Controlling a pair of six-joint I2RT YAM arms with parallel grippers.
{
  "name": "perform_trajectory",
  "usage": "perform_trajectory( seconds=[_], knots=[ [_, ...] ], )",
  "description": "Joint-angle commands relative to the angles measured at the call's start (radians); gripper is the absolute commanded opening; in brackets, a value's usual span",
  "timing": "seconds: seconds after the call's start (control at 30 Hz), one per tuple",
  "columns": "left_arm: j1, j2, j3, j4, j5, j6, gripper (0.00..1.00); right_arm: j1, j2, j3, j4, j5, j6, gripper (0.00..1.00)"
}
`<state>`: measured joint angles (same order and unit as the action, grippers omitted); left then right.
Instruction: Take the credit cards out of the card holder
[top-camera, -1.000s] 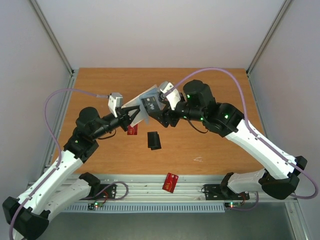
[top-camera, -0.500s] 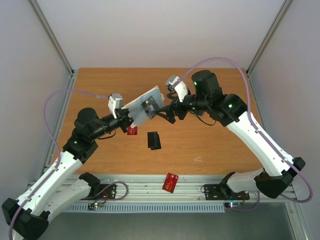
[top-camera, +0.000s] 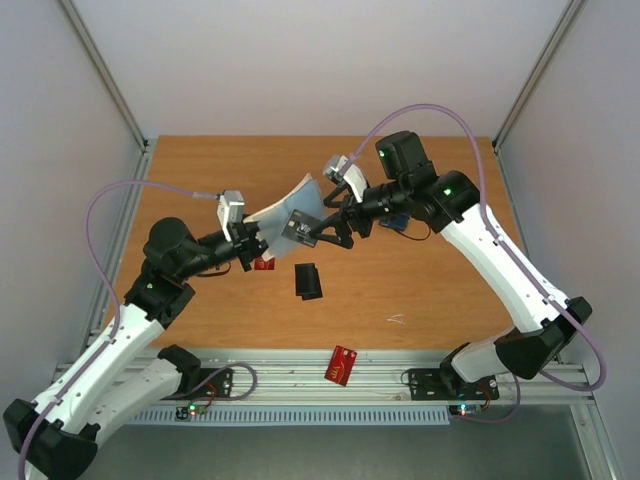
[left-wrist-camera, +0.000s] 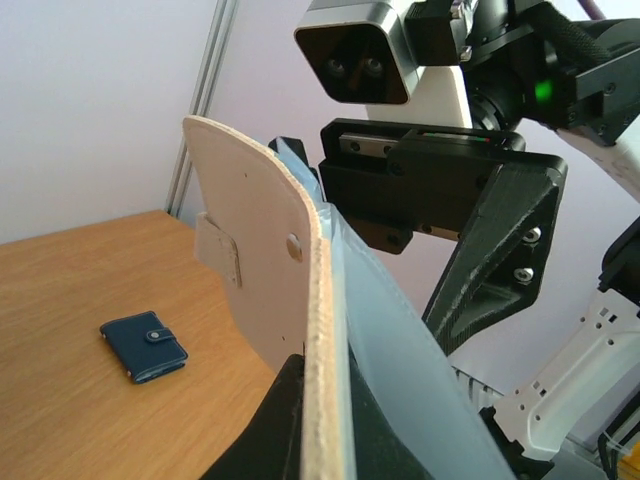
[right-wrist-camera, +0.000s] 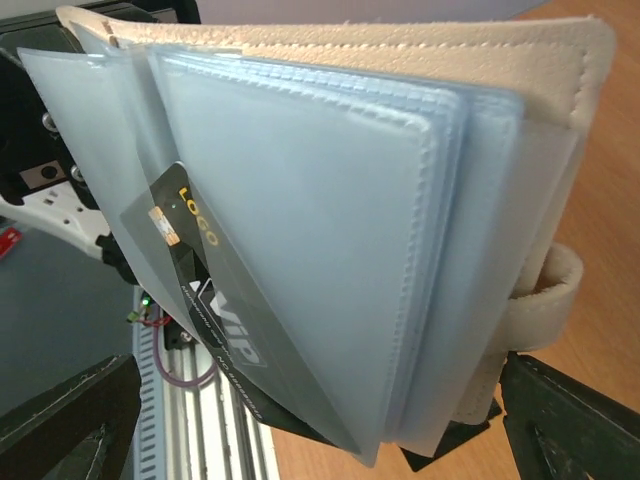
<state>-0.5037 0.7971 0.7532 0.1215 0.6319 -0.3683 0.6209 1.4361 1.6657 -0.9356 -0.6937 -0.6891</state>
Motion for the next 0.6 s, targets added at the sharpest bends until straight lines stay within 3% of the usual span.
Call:
perform_trajectory(
  seconds=[0.0,0.13,0.3,0.4,0.47,0.57],
  knots=[
    [0.021,-0.014,-0.026,0.134,0.052,-0.056,0.00,-0.008,0.045,-0.001,0.030,-0.145,0.001,0.97],
    [0.032,0.001,-0.030,0.179,0.107,-0.078,0.00,-0.007,0.109,-0.003,0.114,-0.288,0.064,0.89],
    [0.047,-0.008,-0.036,0.190,0.134,-0.085,0.00,-0.014,0.090,-0.038,0.149,-0.273,0.069,0.91],
    [0.060,-0.005,-0.042,0.194,0.118,-0.104,0.00,-0.017,0.077,-0.044,0.133,-0.289,0.072,0.84],
    [0.066,0.004,-0.043,0.199,0.110,-0.122,0.00,-0.017,0.080,-0.040,0.132,-0.331,0.090,0.69],
    [0.069,0.014,-0.040,0.199,0.106,-0.132,0.00,-0.017,0.094,-0.027,0.172,-0.417,0.150,0.27]
  ],
)
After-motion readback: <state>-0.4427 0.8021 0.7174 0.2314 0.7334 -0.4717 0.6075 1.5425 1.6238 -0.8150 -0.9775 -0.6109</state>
